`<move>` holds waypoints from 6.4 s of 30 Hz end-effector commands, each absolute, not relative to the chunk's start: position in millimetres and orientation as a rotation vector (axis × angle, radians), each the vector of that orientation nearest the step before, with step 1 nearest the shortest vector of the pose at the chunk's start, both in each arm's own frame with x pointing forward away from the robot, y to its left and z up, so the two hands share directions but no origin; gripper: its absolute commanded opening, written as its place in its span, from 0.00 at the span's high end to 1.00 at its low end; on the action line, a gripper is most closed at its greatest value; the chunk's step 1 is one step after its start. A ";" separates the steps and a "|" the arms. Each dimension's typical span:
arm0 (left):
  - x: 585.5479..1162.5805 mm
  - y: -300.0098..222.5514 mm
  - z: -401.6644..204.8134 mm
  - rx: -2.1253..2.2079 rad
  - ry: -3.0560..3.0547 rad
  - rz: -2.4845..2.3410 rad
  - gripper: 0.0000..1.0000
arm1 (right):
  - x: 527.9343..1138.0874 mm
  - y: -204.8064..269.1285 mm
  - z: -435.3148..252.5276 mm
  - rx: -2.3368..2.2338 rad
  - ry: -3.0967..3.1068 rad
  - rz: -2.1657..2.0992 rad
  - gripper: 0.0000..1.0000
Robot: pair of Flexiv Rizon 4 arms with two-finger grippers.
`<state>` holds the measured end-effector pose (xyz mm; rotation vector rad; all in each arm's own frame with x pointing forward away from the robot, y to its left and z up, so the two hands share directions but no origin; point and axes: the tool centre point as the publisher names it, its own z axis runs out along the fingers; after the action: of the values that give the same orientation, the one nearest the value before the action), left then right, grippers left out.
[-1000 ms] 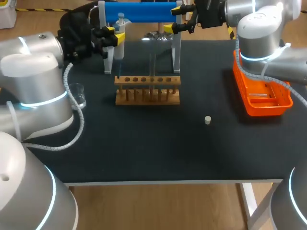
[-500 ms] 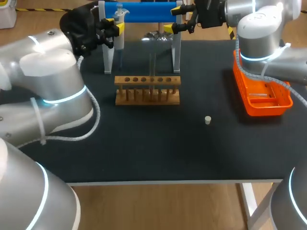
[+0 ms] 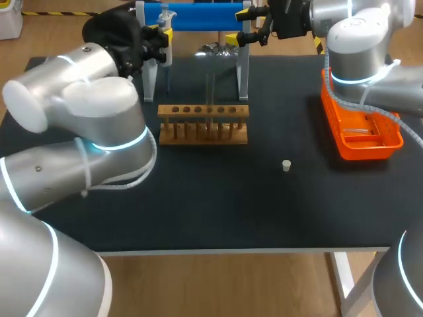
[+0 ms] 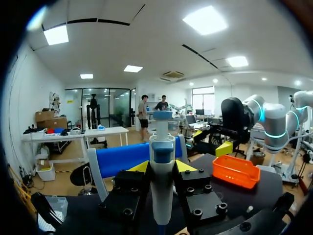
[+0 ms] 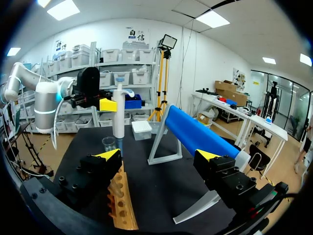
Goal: Invert the test tube, pick up the pipette, mount the tip to pipette, aspirate from beaker and dispense into the tube, eject the tip, return the pipette, and cap with the stopper.
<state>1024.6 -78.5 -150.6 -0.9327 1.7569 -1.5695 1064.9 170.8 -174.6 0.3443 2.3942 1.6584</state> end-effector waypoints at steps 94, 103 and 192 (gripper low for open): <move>1141.5 -62.2 -175.6 -1.355 1.507 -1.124 1.00 | 1065.7 169.9 -174.0 0.342 2.400 1.658 0.00; 1147.5 -62.0 -177.1 -1.357 1.525 -1.120 1.00 | 1065.7 169.9 -174.0 0.342 2.400 1.658 0.00; 1133.9 -64.5 -157.3 -1.387 1.586 -1.095 0.00 | 1065.7 169.9 -174.0 0.342 2.400 1.658 0.00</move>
<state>1145.4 -66.7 -167.7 -1.3839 1.5722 -1.0942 1065.0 170.8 -174.7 0.3442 2.3938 1.6590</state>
